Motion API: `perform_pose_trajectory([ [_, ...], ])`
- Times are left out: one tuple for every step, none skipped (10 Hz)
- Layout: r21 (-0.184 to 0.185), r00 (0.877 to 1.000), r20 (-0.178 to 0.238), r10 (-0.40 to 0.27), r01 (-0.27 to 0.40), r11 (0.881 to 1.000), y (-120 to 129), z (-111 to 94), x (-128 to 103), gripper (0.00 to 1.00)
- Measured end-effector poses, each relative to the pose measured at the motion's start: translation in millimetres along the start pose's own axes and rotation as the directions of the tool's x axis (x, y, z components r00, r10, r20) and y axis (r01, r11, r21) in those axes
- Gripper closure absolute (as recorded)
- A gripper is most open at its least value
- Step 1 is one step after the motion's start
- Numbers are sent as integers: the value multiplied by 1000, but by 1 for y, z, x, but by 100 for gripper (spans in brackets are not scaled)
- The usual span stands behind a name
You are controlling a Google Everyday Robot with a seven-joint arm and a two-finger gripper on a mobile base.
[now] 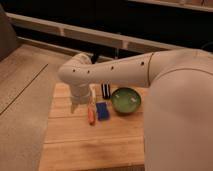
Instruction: Drag the ceramic bowl in a circle
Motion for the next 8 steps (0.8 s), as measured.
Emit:
perform_pose_trajectory([
  [0,1000,0,0,0,1000,0,0,0,35],
  [0,1000,0,0,0,1000,0,0,0,35],
  [0,1000,0,0,0,1000,0,0,0,35],
  [0,1000,0,0,0,1000,0,0,0,35],
  [2,1000,2,-2,2,1000,0,0,0,35],
  [7,1000,19,-9,9,1000,-1,-2,-3,35],
  [11,998,60,-24,24,1000,-5,-8,-11,35],
  [11,991,129,-39,38,999,-16,-20,-26,35],
])
